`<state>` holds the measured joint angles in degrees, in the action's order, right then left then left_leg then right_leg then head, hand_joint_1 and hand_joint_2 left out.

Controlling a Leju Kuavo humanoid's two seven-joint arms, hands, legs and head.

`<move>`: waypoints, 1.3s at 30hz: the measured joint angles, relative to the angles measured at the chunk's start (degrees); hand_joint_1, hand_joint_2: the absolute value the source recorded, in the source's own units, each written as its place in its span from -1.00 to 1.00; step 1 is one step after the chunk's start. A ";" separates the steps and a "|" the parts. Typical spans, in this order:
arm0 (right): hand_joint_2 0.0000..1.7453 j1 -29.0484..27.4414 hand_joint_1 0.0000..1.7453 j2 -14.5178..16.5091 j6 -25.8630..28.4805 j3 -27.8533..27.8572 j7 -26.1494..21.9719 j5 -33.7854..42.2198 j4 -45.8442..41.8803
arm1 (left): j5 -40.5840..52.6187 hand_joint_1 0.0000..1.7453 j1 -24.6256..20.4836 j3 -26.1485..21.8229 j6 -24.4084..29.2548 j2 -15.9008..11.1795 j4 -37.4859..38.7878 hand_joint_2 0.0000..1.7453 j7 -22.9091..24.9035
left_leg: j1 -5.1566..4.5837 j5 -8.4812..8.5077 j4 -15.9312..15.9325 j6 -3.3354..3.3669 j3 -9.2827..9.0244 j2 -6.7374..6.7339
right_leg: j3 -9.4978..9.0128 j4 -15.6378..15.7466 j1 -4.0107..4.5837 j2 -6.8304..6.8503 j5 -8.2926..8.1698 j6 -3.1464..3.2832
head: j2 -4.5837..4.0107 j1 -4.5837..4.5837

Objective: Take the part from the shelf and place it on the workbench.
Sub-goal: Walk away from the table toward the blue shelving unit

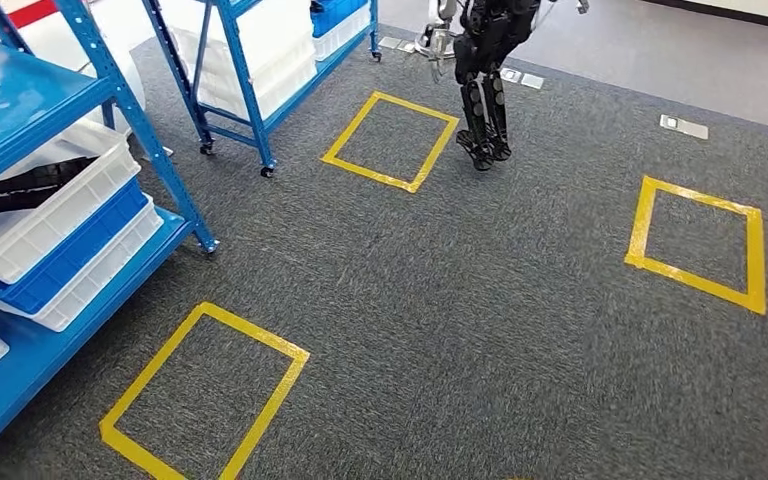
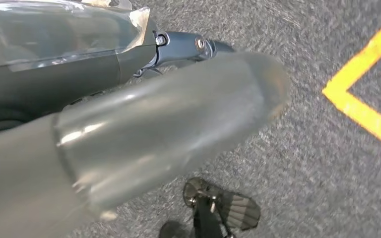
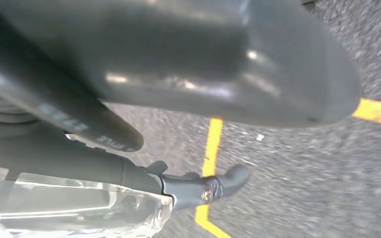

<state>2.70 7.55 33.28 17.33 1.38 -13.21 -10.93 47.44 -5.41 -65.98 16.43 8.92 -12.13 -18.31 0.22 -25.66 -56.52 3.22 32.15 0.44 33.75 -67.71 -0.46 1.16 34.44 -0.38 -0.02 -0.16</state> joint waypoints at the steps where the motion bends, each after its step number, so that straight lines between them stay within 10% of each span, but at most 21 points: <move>1: -1.00 -0.06 -1.00 -0.06 -0.03 0.00 -0.02 -0.01 0.00 | -0.02 -1.00 -0.04 -0.08 0.27 -0.01 0.00 -1.00 -0.01 | -0.02 -0.01 -0.01 -0.01 0.03 0.67 | 2.00 -3.59 -0.08 -0.44 1.13 0.04 | 0.00 0.07; 3: -1.00 -0.25 -1.00 -0.19 -0.02 0.00 0.11 -0.01 0.01 | -0.07 -1.00 0.00 -0.21 0.86 0.00 0.00 -1.00 0.00 | -0.03 -0.05 -0.05 -0.06 -0.04 2.09 | 3.52 -5.51 -0.16 -0.68 0.87 -0.55 | -0.01 0.08; 6: -1.00 -0.42 -1.00 -0.43 0.12 0.00 0.79 0.01 0.04 | -0.25 -1.00 0.09 -0.29 1.11 0.01 0.02 -1.00 -0.11 | 0.02 -0.25 -0.22 -0.48 -0.31 4.01 | -0.47 4.25 -0.56 -2.05 -3.88 -1.91 | -0.01 0.11; 11: -1.00 -0.10 -1.00 -0.37 0.60 -0.02 1.52 0.10 0.15 | -0.29 -1.00 0.30 -0.42 1.33 -0.20 0.02 -1.00 -0.39 | 0.03 -0.76 -0.58 -1.89 -0.06 5.48 | -3.27 10.08 -0.45 -2.72 -6.42 -0.13 | -0.01 0.03; 18: -1.00 -0.54 -1.00 -0.12 0.55 0.00 1.29 0.14 0.15 | -0.55 -1.00 0.26 -0.72 2.54 -0.29 0.08 -1.00 -0.15 | 0.39 -8.43 -17.53 -3.03 8.29 -0.16 | -3.40 10.22 0.16 0.85 -6.22 1.37 | -0.01 -0.28; 24: -1.00 -0.39 -1.00 0.31 -0.13 -0.18 -1.44 -1.50 0.15 | -3.24 -1.00 -0.15 -2.42 -0.08 -0.59 0.10 -1.00 -0.33 | -1.52 -1.26 -1.66 0.16 0.33 -4.44 | -4.14 10.33 1.00 3.76 -5.56 1.54 | -0.01 -0.17; 28: -1.00 -0.21 -1.00 0.45 -0.23 -1.53 -3.70 -4.41 0.11 | -3.78 -1.00 -0.18 -3.37 1.34 -0.67 0.15 -1.00 -0.63 | -1.31 -0.31 0.39 0.82 -0.47 -2.42 | -4.15 9.58 1.15 3.87 -4.80 0.90 | -0.01 -0.18; 33: -1.00 -0.51 -1.00 -0.01 -0.25 -2.10 -4.26 -4.79 0.11 | -3.97 -1.00 -0.25 -4.14 1.35 -0.54 0.33 -1.00 -0.61 | -0.49 0.57 1.50 1.04 -0.95 0.89 | 3.00 -5.36 -0.03 -0.85 1.08 0.36 | -0.01 0.02; 37: -1.00 -0.70 -1.00 -0.21 -0.49 -2.41 -5.05 -4.94 0.15 | -4.45 -1.00 -0.16 -4.57 -0.71 -0.48 0.49 -1.00 0.41 | 0.19 -0.01 0.41 -0.40 -0.83 3.56 | -1.34 5.03 -1.48 -2.08 -4.24 -2.72 | 0.00 0.13; 39: -1.00 -0.64 -1.00 -0.13 -0.53 -2.65 -5.49 -5.02 0.18 | -4.76 -1.00 -0.21 -4.66 -1.54 -0.50 0.50 -1.00 0.75 | 0.26 -0.59 -0.54 -1.47 -0.37 4.43 | -3.13 9.45 -1.69 -3.01 -5.78 -2.64 | 0.00 0.20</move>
<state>2.05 7.42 32.75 14.69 -4.11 -18.23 -10.75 42.67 -5.61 -70.64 14.89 8.43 -11.63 -17.56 0.48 -26.25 -57.06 1.75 31.78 4.86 30.62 -58.27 -2.15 -1.86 28.67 -3.03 -0.02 0.03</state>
